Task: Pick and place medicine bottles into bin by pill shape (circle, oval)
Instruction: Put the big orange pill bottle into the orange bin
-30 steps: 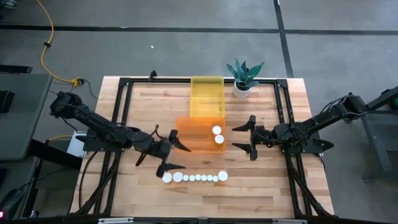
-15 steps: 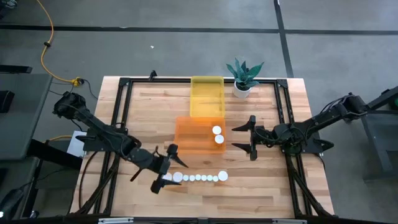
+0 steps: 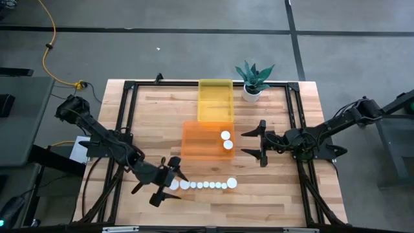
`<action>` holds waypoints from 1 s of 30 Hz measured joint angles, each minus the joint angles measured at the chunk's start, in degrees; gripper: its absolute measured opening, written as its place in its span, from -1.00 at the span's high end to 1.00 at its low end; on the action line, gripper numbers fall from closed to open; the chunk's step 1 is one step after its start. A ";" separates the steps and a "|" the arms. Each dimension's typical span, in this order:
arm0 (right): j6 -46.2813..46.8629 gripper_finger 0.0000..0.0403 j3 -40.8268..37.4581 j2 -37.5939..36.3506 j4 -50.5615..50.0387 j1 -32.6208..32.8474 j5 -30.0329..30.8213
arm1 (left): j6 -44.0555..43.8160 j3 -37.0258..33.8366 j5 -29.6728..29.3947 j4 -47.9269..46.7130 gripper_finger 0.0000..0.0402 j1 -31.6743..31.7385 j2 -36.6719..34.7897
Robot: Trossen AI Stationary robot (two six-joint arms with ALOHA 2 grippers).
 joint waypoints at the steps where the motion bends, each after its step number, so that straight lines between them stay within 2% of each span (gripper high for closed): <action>1: 0.00 -0.42 0.00 0.00 0.00 0.00 0.00 | -0.36 0.00 -0.68 0.03 -0.59 -0.19 0.27; 6: 0.00 -0.42 0.00 0.00 -0.02 0.00 0.02 | -6.07 -0.02 -3.75 -3.02 -0.59 -1.03 2.18; 14: 0.00 -0.42 0.00 0.00 -0.26 0.00 0.02 | -24.01 -0.07 -3.08 -18.49 -0.59 -1.11 4.87; 20: 0.00 -0.42 0.02 0.00 -0.37 -0.02 0.02 | -26.97 -0.07 -0.32 -19.14 -0.59 -1.80 5.44; 30: 0.00 -0.42 0.02 0.00 -0.74 -0.01 0.02 | -28.24 -0.07 -3.28 -19.37 -0.59 -3.43 7.24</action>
